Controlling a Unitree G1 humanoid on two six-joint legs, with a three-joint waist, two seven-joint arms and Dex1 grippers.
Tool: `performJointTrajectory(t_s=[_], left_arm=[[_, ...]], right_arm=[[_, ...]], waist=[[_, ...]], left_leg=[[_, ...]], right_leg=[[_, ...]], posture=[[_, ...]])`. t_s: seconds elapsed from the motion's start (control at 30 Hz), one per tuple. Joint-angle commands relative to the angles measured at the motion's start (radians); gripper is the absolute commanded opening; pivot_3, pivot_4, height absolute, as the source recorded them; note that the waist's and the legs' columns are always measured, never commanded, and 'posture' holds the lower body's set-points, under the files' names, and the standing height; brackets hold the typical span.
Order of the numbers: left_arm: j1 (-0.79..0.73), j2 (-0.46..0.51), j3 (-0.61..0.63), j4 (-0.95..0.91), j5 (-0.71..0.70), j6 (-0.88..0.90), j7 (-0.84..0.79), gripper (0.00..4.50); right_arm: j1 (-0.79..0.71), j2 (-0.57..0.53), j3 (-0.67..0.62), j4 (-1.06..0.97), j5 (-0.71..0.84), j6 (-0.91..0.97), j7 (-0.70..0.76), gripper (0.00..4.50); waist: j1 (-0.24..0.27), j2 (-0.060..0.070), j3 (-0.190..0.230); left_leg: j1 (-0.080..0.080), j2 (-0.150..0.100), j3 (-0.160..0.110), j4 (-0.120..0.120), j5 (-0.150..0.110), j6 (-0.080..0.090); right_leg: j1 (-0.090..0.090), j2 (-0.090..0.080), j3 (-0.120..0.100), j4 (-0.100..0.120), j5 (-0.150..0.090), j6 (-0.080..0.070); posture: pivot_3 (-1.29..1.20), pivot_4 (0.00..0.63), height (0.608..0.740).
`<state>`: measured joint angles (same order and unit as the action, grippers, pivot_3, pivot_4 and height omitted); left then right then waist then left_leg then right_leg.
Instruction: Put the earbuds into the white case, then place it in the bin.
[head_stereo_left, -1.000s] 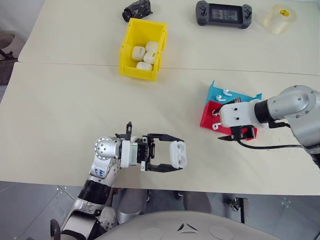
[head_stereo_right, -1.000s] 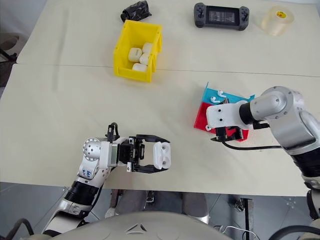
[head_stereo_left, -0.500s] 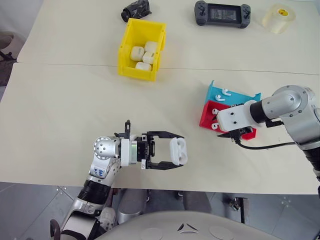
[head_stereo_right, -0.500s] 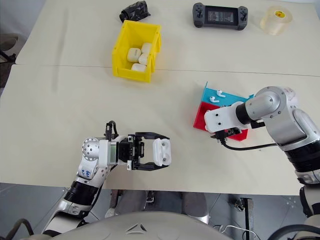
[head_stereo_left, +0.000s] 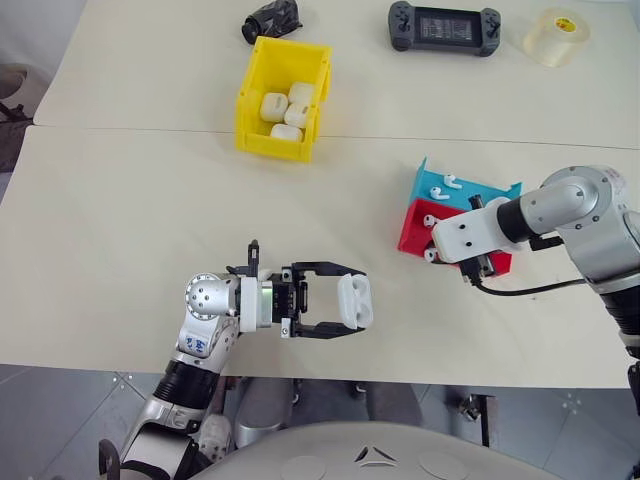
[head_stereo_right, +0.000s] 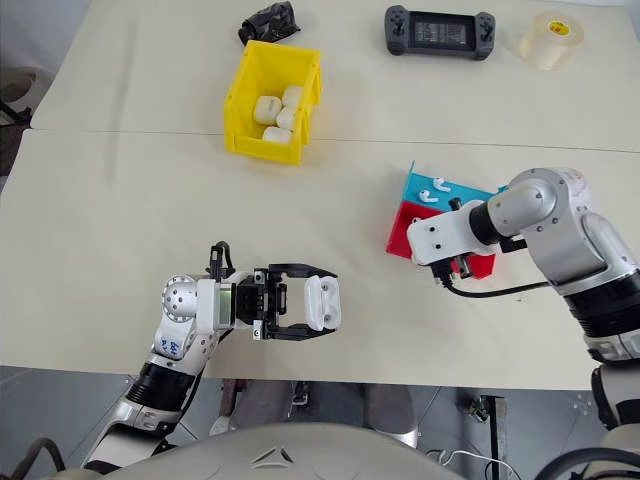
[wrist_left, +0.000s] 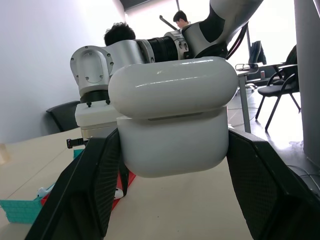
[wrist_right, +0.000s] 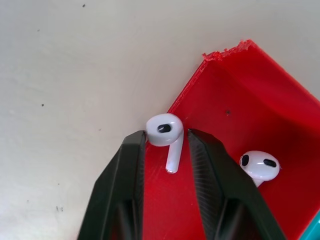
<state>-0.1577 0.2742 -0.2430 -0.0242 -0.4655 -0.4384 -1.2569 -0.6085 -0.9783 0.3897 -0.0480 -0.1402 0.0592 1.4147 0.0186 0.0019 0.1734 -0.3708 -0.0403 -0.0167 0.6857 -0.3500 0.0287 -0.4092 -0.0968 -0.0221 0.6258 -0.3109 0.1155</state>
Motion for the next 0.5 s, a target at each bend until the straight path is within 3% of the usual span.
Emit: performJointTrajectory(t_s=[0.03,0.5], left_arm=[[0.000,0.001,0.006,-0.037,-0.003,-0.013,0.013,2.86],[-0.008,0.000,0.005,-0.035,-0.002,-0.010,0.018,2.86]], right_arm=[[-0.011,0.000,-0.014,-0.012,-0.006,-0.002,0.012,1.37],[0.020,0.004,-0.021,-0.060,0.015,-0.001,0.013,1.37]], waist=[[0.000,0.000,0.000],[0.001,0.000,0.000]], left_leg=[[0.000,0.000,0.000,0.000,0.000,0.000],[0.000,0.000,0.000,0.000,0.000,0.000]], right_leg=[[0.000,0.000,0.000,0.000,0.000,0.000],[0.000,0.000,0.000,0.000,0.000,0.000]], posture=[[0.00,0.150,0.740],[0.00,0.150,0.740]])
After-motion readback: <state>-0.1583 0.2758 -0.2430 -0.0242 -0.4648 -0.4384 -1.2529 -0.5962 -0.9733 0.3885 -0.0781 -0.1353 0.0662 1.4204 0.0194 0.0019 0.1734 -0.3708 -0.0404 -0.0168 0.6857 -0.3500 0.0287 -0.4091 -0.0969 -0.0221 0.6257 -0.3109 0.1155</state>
